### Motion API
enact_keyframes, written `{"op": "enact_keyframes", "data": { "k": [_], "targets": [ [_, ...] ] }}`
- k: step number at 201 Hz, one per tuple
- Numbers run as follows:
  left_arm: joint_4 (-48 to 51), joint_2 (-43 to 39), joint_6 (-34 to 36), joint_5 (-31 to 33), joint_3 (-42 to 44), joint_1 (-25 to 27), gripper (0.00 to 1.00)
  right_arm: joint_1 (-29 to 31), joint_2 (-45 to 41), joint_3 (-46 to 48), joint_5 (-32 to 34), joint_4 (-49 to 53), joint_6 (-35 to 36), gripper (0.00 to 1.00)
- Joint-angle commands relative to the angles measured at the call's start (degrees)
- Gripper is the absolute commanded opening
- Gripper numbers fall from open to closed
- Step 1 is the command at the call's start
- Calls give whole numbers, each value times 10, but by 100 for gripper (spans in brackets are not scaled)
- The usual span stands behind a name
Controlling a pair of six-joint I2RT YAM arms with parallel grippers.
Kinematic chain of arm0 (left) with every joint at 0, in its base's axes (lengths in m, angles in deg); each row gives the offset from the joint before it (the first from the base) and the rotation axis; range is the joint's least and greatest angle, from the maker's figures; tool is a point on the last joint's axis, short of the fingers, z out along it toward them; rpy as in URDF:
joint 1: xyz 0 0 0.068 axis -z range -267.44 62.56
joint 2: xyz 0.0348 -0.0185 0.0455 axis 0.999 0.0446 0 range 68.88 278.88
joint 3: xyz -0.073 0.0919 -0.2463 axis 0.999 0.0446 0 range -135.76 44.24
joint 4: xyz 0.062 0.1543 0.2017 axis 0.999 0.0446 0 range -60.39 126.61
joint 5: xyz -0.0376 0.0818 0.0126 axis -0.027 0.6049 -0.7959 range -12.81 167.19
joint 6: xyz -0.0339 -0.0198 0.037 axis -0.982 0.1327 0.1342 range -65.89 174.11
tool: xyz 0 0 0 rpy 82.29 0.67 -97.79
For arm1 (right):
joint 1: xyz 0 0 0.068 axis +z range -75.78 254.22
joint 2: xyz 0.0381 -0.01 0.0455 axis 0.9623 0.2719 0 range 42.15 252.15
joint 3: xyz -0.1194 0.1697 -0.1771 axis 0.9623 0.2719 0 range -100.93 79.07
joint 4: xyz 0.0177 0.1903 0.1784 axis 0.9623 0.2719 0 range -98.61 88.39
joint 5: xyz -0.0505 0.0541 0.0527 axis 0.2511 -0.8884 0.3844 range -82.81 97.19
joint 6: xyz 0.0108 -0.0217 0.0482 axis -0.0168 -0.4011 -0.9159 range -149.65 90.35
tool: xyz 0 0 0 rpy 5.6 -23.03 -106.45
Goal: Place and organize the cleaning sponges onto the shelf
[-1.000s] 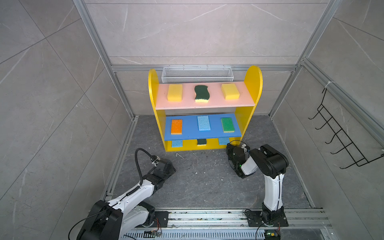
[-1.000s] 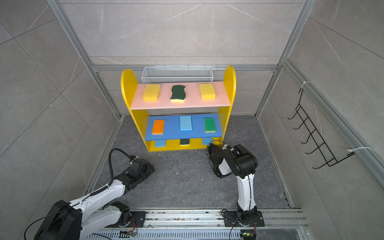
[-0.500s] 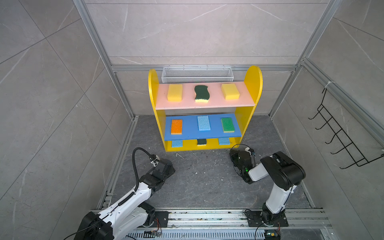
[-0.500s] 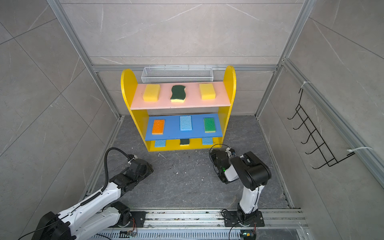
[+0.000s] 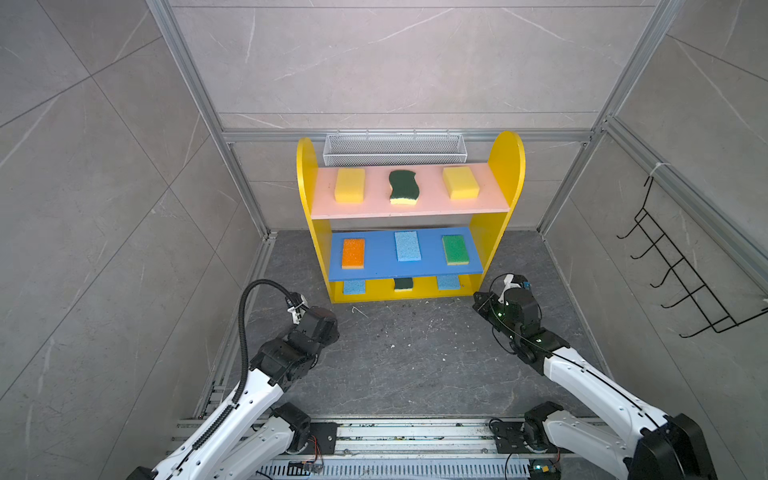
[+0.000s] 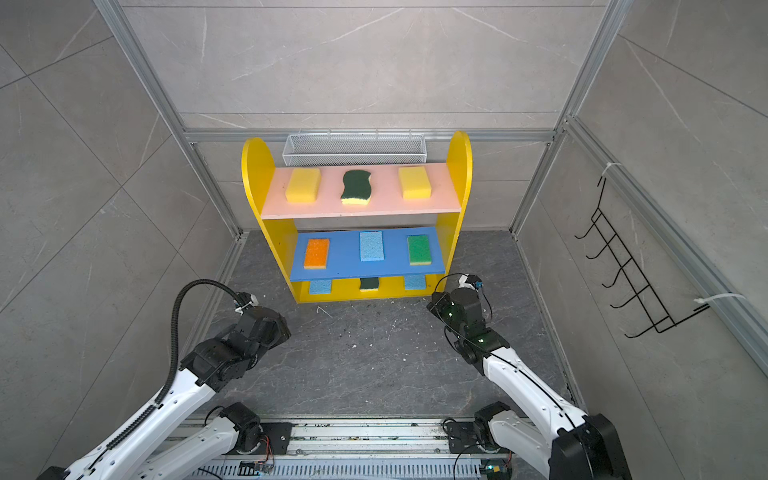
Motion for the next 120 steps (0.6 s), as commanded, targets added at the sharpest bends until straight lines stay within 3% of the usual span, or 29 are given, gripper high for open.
{"op": "enact_keyframes", "data": {
  "k": [1, 36, 64, 68, 86, 92, 95, 97, 120],
  "targets": [
    [79, -23, 57, 44, -54, 2, 67, -14, -29, -32, -20, 140, 79, 0],
    [101, -7, 89, 65, -113, 2, 68, -51, -39, -91, -73, 200, 161, 7],
    [77, 26, 143, 67, -142, 2, 71, -85, -27, -153, -88, 248, 206, 39],
    [74, 33, 153, 71, -146, 2, 71, -88, -26, -162, -85, 253, 213, 50],
    [68, 68, 185, 111, -170, 1, 80, -101, -26, -183, -59, 256, 237, 75],
    [64, 81, 195, 122, -179, 1, 87, -107, -25, -185, -50, 250, 240, 78],
    [61, 86, 202, 124, -183, 0, 97, -110, -24, -185, -45, 247, 241, 80],
    [59, 90, 206, 125, -186, 0, 99, -112, -23, -185, -42, 245, 240, 80],
    [26, 125, 254, 123, -211, -7, 100, -140, -8, -186, -24, 231, 237, 84]
  ]
}}
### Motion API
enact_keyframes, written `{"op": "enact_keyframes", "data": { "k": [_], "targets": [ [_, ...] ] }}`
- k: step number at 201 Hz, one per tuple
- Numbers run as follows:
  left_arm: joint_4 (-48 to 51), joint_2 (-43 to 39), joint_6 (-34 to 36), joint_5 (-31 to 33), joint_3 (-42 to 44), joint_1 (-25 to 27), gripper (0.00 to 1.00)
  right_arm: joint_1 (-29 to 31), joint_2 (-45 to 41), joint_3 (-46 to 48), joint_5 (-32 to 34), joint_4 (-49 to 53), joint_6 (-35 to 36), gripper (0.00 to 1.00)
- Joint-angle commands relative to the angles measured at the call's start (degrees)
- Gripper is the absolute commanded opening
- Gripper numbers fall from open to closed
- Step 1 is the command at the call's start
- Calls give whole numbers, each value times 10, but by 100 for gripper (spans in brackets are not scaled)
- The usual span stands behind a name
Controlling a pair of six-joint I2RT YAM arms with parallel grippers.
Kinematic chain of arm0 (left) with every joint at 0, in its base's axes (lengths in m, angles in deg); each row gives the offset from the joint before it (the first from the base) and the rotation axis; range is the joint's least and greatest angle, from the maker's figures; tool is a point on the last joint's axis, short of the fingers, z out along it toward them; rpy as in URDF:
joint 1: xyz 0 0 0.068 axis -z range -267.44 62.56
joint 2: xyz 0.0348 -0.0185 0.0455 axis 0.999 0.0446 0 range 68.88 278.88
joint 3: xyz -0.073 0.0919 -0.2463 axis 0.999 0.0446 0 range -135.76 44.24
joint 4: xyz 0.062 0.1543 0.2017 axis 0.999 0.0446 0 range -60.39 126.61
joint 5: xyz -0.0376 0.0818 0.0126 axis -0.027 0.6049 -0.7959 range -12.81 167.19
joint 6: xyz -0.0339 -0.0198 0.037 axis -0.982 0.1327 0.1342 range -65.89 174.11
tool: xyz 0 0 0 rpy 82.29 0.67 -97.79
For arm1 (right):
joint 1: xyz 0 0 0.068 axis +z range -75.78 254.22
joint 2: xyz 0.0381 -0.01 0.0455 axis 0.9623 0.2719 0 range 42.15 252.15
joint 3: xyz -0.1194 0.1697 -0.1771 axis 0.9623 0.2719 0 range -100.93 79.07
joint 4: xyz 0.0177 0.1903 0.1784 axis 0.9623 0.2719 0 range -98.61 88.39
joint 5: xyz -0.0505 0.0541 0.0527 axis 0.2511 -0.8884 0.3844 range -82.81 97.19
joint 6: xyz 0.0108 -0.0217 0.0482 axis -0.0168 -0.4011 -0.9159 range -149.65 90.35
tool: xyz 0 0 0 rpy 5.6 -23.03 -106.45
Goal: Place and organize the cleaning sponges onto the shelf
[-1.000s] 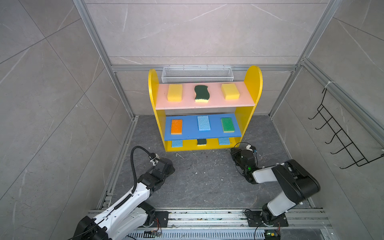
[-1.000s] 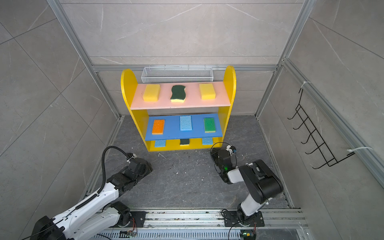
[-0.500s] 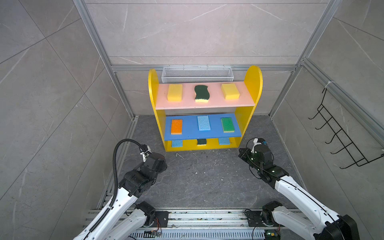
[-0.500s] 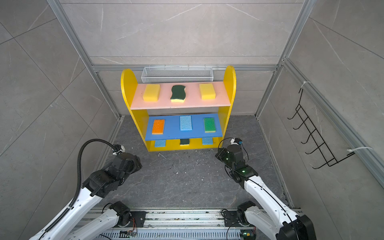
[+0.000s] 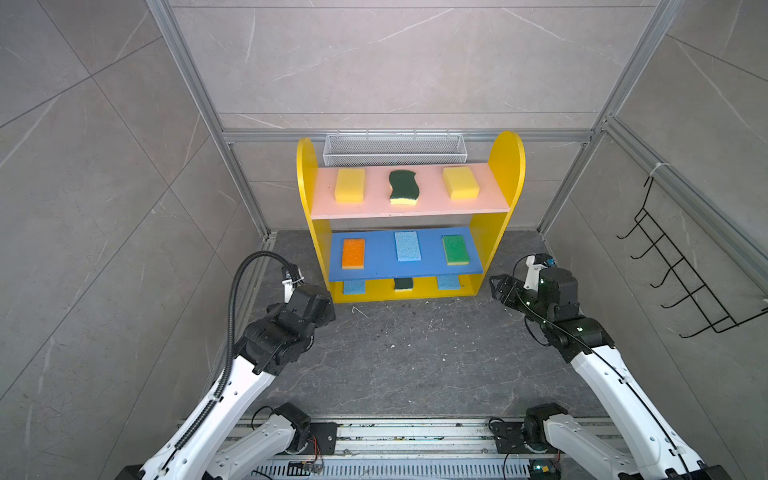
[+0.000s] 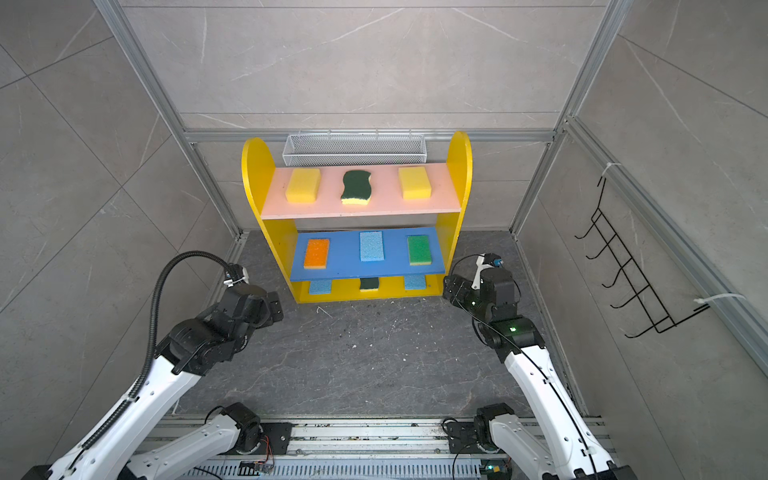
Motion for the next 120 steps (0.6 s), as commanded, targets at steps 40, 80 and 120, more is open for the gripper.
{"op": "enact_keyframes", "data": {
  "k": [40, 80, 120],
  "targets": [
    [-126, 27, 114, -40, 4, -103, 100, -58, 34, 11, 65, -33, 37, 88],
    [-260, 40, 133, -195, 94, -262, 100, -89, 11, 159, 87, -260, 70, 91],
    [-406, 84, 151, -270, 169, -360, 100, -114, 91, 179, 115, -320, 91, 92]
  ]
}}
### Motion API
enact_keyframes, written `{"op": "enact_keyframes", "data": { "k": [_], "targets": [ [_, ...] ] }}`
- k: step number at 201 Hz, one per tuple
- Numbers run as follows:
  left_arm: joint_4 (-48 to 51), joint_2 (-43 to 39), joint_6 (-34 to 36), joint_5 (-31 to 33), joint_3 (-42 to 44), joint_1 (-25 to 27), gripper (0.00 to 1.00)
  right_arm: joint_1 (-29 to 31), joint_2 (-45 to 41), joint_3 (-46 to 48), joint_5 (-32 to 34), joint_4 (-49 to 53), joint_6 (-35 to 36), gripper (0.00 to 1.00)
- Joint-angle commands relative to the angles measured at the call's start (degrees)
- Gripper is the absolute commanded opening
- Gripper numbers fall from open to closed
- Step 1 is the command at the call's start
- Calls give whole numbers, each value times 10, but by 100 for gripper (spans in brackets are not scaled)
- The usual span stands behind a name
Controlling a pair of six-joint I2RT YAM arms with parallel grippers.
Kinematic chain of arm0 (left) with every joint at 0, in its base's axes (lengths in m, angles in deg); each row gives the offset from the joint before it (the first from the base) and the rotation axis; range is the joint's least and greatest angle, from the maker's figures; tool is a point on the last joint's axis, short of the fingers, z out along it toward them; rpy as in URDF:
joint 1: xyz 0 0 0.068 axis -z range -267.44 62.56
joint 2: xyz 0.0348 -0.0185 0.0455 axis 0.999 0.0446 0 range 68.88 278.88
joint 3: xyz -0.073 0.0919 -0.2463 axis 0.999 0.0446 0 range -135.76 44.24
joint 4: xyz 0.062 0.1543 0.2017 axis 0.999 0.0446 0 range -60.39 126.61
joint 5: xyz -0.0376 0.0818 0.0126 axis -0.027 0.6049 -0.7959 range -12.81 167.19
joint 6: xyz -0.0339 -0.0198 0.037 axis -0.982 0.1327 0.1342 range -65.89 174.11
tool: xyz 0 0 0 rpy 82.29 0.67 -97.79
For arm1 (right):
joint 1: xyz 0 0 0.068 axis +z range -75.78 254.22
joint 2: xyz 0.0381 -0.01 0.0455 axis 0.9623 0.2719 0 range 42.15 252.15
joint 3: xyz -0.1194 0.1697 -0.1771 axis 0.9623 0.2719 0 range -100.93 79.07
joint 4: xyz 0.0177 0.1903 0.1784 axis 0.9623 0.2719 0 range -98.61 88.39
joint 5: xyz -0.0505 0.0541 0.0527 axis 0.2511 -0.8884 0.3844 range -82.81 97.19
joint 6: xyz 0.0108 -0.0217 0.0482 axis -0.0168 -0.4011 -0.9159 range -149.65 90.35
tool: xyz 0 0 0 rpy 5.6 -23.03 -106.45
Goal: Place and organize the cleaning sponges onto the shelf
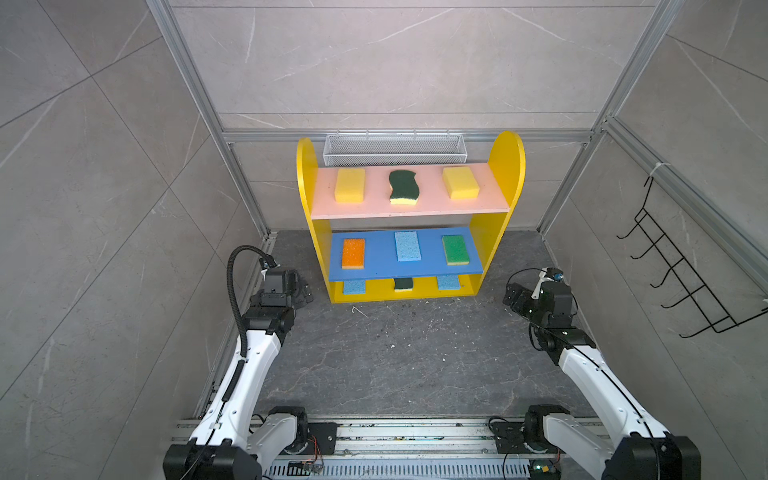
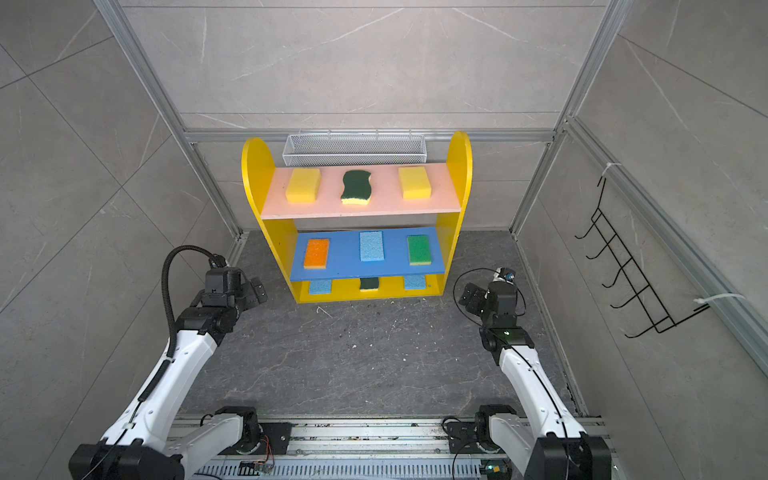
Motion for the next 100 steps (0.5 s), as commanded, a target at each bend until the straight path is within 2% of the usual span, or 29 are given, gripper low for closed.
{"op": "enact_keyframes", "data": {
  "k": [1, 10, 22, 38, 59, 74, 100],
  "targets": [
    [-142, 10, 23, -89, 38, -47, 100, -19, 26, 22, 25, -105, 18, 92],
    [-186, 15, 12, -116, 61, -69, 100, -27, 35, 37, 30, -133, 14, 92],
    [-234, 30, 18, -109, 87, -85, 100, -36, 49, 47, 42, -154, 19, 92],
    [-270, 57, 38, -86, 106, -89, 100, -42, 73, 52, 40, -186, 31, 92],
    [-330, 81, 51, -86, 134, -89, 100, -42, 103, 57, 49, -214, 54, 91],
    [-397, 94, 66, -85, 168, -89, 100, -43, 116, 88, 55, -286, 63, 92],
    [-442, 115, 75, -88, 193, -89, 100, -45, 127, 96, 0, -310, 79, 92]
  ]
}}
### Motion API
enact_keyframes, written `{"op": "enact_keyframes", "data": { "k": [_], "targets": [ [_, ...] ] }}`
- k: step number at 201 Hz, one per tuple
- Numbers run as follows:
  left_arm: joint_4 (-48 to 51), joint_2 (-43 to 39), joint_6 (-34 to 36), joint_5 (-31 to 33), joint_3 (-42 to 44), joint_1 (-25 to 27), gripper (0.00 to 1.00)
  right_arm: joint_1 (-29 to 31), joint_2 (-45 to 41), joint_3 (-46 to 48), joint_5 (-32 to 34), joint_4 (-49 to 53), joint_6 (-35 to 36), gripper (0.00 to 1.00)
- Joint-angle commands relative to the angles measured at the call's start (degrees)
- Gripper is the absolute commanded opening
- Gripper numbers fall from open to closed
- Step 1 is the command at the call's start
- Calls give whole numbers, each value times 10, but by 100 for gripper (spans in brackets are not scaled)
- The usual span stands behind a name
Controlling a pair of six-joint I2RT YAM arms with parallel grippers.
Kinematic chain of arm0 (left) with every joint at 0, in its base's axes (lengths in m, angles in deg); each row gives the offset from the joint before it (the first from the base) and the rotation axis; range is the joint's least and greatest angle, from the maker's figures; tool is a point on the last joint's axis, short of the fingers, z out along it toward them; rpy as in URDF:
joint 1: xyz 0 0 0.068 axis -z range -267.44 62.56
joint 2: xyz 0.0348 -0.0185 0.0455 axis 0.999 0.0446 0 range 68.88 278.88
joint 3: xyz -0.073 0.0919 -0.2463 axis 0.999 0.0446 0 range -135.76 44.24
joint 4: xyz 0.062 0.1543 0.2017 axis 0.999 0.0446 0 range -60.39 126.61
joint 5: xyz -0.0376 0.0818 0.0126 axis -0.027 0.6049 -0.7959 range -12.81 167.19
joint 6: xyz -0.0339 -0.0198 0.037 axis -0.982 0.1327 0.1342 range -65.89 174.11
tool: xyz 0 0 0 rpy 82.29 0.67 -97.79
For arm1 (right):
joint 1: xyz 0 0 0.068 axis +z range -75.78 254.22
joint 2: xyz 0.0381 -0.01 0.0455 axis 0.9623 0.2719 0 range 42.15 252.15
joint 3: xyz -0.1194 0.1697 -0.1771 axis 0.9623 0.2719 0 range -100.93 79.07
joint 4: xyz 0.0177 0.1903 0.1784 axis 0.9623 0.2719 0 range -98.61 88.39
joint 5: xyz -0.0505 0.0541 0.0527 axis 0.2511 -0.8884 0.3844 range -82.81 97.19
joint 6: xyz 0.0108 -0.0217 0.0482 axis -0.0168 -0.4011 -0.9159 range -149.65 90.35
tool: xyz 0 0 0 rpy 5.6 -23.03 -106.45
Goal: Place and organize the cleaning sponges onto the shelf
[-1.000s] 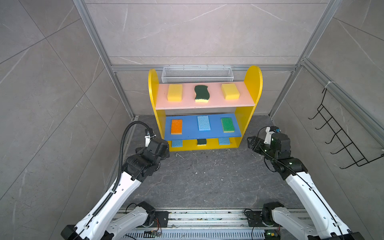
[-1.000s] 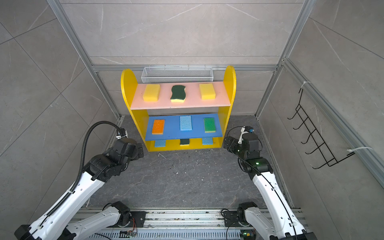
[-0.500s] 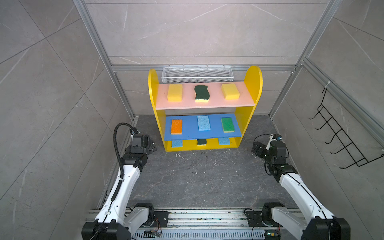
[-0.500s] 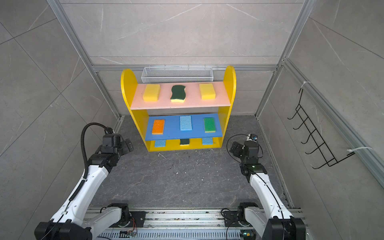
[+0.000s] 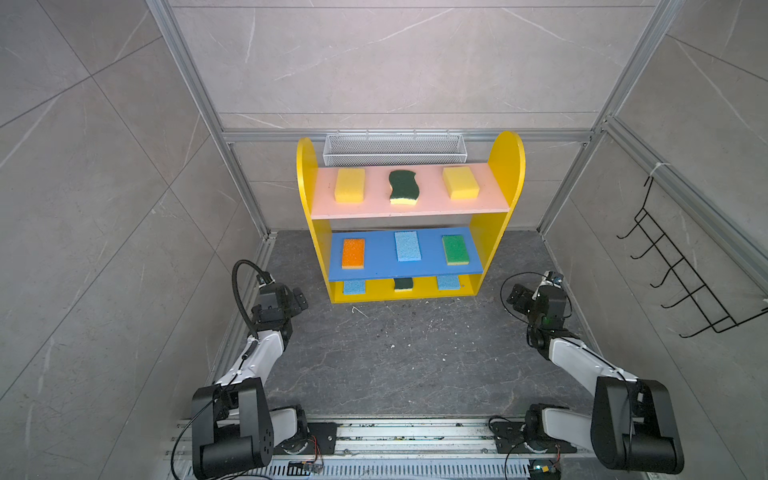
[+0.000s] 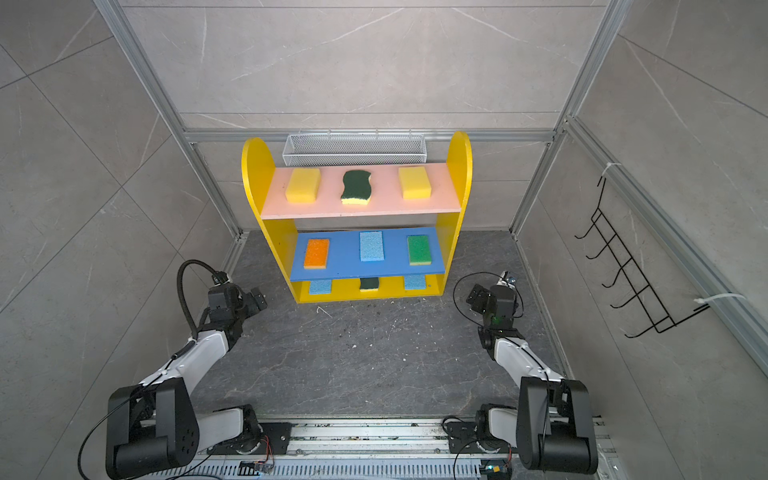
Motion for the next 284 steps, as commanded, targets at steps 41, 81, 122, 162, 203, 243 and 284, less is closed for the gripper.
{"op": "enact_keyframes", "data": {
  "k": [41, 81, 122, 162, 203, 243, 284],
  "targets": [
    [-235, 30, 54, -31, 75, 1, 100, -1, 22, 47, -63, -132, 54, 91],
    [-452, 85, 74, -51, 174, 11, 100, 45, 71, 99, -95, -273, 117, 89],
    [-450, 125, 85, -35, 155, 26, 100, 71, 154, 115, -98, -395, 145, 89],
    [-424, 136, 94, -38, 134, 33, 100, 79, 142, 65, -94, -275, 155, 99],
    [-425, 136, 94, -36, 135, 33, 100, 83, 145, 65, -92, -279, 156, 99],
    [-426, 136, 95, -37, 135, 34, 100, 83, 144, 65, -90, -279, 157, 99],
    [-426, 136, 95, -36, 135, 33, 100, 84, 145, 65, -89, -279, 157, 99]
  ]
}}
